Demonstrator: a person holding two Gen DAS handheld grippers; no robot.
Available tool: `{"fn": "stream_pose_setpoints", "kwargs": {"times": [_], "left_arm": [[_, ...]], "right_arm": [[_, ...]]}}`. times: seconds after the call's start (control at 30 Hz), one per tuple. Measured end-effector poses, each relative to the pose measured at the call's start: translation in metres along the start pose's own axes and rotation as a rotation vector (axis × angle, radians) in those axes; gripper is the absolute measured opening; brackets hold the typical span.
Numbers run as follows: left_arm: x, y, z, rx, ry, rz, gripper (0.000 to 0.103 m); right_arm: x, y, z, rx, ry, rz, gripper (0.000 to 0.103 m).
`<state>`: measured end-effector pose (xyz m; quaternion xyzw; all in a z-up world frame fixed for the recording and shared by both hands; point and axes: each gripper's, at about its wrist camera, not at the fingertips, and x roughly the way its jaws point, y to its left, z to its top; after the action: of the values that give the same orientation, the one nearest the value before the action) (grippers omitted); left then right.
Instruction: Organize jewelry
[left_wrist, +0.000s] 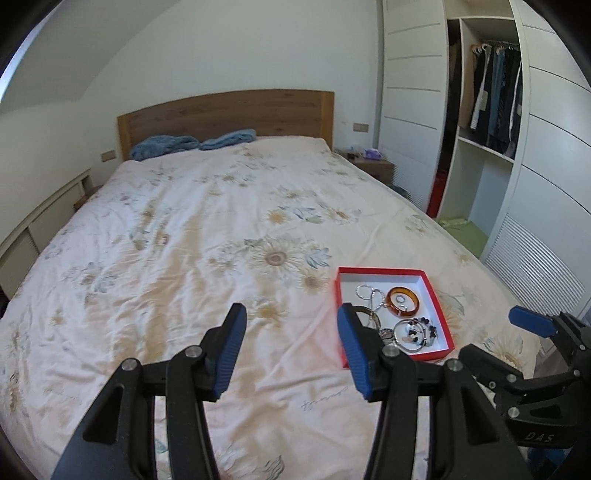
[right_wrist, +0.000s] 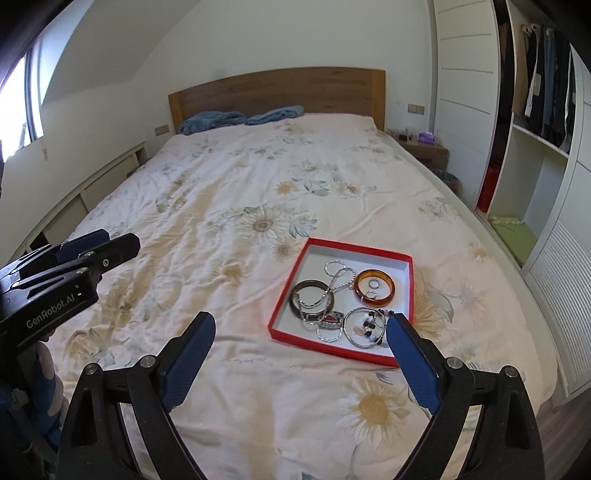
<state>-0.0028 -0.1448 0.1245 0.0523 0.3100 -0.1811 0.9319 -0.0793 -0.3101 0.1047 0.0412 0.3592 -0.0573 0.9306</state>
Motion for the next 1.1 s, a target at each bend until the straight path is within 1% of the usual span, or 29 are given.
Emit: {"fn": "stream_pose_setpoints", "kwargs": {"times": [0.13, 0.37, 0.53, 0.73, 0.87, 0.97, 1.1], "left_arm": [[-0.026, 0.007, -0.010, -0.002, -0.023, 0.048, 0.049], [-0.066, 0.019, -0.029, -0.013, -0.062, 0.098, 0.049], [-0.090, 0.031, -0.044, -0.039, -0.083, 0.104, 0.049], [-0.107, 0.045, -0.058, -0.075, -0.086, 0.106, 0.050], [-0.114, 0.053, -0.069, -0.101, -0.079, 0.092, 0.050], [-0.117, 0.055, -0.074, -0.099, -0.075, 0.098, 0.050], [-0.120, 0.056, -0.080, -0.102, -0.070, 0.087, 0.050]], "right_arm": [[-0.018, 0.013, -0.007, -0.016, -0.022, 0.009, 0.094], [-0.043, 0.035, -0.021, -0.048, -0.056, 0.024, 0.096], [-0.060, 0.051, -0.034, -0.080, -0.070, 0.032, 0.097], [-0.074, 0.066, -0.046, -0.107, -0.087, 0.039, 0.099], [-0.079, 0.075, -0.053, -0.119, -0.093, 0.047, 0.101], [-0.082, 0.081, -0.058, -0.132, -0.095, 0.052, 0.101], [-0.084, 0.084, -0.063, -0.144, -0.094, 0.056, 0.102]]}}
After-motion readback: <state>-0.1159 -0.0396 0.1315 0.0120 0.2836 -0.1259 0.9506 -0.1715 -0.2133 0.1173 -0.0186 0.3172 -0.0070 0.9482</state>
